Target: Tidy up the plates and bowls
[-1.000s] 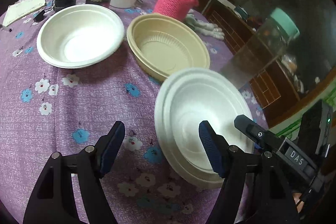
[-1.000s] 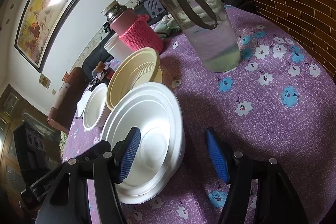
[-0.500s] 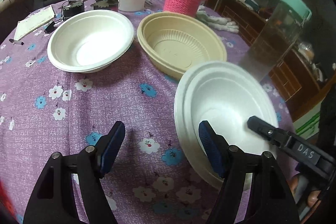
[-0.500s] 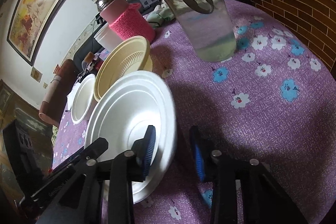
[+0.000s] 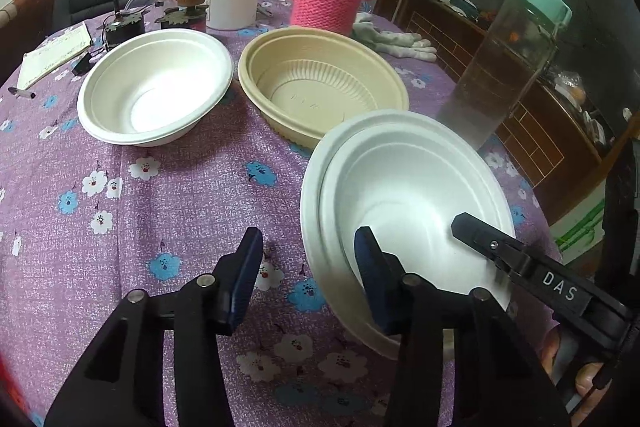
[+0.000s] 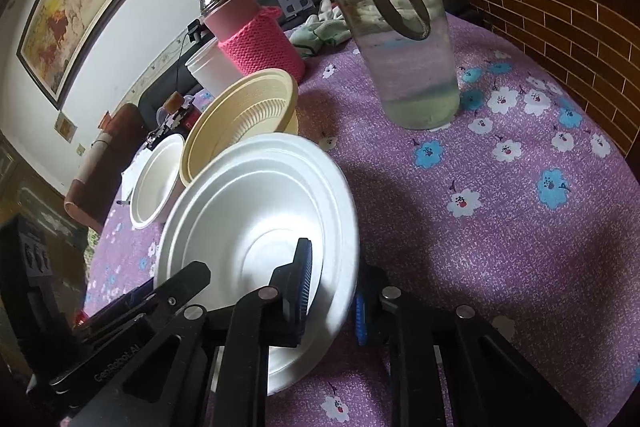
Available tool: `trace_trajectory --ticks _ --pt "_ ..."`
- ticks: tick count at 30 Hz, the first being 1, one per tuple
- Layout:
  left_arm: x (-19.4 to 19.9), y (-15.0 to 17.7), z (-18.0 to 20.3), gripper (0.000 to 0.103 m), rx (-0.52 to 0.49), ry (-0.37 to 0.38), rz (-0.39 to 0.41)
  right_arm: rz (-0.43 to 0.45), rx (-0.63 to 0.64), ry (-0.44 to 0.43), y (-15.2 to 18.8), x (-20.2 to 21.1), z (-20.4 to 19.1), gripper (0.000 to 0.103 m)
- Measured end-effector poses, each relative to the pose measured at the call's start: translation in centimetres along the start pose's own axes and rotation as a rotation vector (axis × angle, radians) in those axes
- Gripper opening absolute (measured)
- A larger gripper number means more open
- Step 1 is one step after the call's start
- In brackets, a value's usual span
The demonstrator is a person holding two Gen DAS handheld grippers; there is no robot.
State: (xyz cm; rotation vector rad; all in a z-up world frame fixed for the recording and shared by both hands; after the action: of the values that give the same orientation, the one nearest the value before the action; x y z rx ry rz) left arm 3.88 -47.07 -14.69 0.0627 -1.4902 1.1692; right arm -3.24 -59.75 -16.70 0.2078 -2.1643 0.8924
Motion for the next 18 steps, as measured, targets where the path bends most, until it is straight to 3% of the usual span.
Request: trace_trajectory --ticks 18 --pt "0.04 0.10 0.27 0.038 -0.008 0.010 0.000 0.006 0.010 -0.002 -0.24 -0.34 -0.08 0.017"
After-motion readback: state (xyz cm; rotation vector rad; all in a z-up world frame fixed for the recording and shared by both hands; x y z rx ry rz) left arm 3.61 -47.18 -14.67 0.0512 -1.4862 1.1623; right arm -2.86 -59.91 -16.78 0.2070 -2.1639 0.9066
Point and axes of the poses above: each gripper's, at about its wrist camera, not at the fingertips, and x roughly against the way its jaws point, z to its right, y to its underside, the point moved 8 cm from there along -x, roughly the way its jaws point, and after that the axes turned 2 degrees about -x, right-handed, at the moved point
